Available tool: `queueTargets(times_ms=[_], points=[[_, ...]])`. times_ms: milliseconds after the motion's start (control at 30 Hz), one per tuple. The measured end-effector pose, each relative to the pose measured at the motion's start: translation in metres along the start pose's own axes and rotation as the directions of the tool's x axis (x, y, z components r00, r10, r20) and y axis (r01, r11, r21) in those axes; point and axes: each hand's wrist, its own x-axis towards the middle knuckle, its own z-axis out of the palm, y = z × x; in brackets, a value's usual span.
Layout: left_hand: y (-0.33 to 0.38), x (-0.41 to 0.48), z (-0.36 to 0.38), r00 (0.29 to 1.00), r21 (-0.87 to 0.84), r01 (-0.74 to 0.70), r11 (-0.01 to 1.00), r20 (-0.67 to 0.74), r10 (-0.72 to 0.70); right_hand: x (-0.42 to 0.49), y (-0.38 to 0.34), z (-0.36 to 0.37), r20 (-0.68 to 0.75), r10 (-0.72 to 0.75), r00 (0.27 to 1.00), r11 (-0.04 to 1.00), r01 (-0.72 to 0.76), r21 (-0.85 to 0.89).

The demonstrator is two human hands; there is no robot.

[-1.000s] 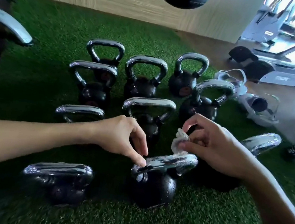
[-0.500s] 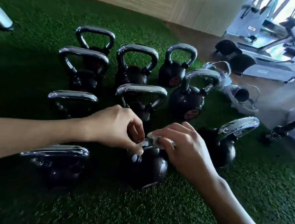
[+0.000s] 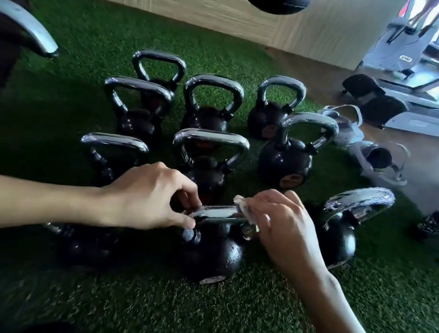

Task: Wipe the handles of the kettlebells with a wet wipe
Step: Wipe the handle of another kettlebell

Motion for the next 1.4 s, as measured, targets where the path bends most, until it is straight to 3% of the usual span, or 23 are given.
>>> queueTargets(times_ms=[100, 367, 567, 667, 800, 967, 1033, 1133, 1233, 1300, 1367, 1400], points=[[0.005, 0.000, -0.001, 1.000, 0.026, 0.016, 1.000, 0.002, -0.016, -0.003, 0.032, -0.001, -0.006, 0.120, 0.993, 0.991, -0.120, 0.066], [0.017, 0.004, -0.006, 0.999, 0.082, 0.028, 0.996, 0.014, -0.029, -0.019, 0.041, 0.013, 0.054, 0.004, 0.999, 0.975, -0.015, 0.220], [0.029, 0.005, -0.010, 0.997, 0.089, 0.041, 0.995, 0.062, -0.047, -0.007, 0.049, 0.010, -0.032, -0.043, 0.999, 0.964, 0.050, 0.261], [0.032, 0.005, -0.011, 0.996, 0.096, 0.043, 0.994, 0.074, -0.051, -0.012, 0.064, 0.020, -0.077, 0.055, 0.995, 0.952, -0.029, 0.305], [0.037, 0.008, -0.012, 0.992, 0.034, 0.077, 0.996, 0.097, -0.080, -0.032, 0.078, 0.039, 0.086, 0.386, 0.918, 0.722, -0.359, 0.592], [0.036, 0.020, -0.017, 0.969, 0.020, 0.135, 0.991, 0.205, -0.136, -0.038, 0.065, 0.048, -0.011, 0.487, 0.874, 0.656, -0.357, 0.665], [0.040, 0.026, -0.020, 0.957, -0.001, 0.145, 0.989, 0.252, -0.140, -0.046, 0.065, 0.062, 0.070, 0.572, 0.817, 0.522, -0.429, 0.737], [0.048, 0.038, -0.027, 0.922, 0.058, 0.171, 0.983, 0.342, -0.181, -0.058, 0.059, 0.084, 0.300, 0.616, 0.728, 0.257, -0.546, 0.797], [0.054, 0.049, -0.034, 0.861, 0.169, 0.217, 0.962, 0.431, -0.270, -0.059, 0.055, 0.082, 0.370, 0.616, 0.696, 0.153, -0.566, 0.810], [0.061, 0.045, -0.033, 0.860, 0.255, 0.261, 0.931, 0.377, -0.344, -0.054, 0.052, 0.063, 0.324, 0.636, 0.700, 0.135, -0.515, 0.847], [0.072, 0.028, -0.025, 0.918, 0.233, 0.339, 0.911, 0.129, -0.375, -0.047, 0.046, 0.036, 0.203, 0.638, 0.743, 0.207, -0.420, 0.884], [0.078, 0.018, -0.017, 0.929, 0.109, 0.369, 0.923, -0.021, -0.369, -0.042, 0.040, 0.021, 0.161, 0.613, 0.773, 0.238, -0.375, 0.896]])
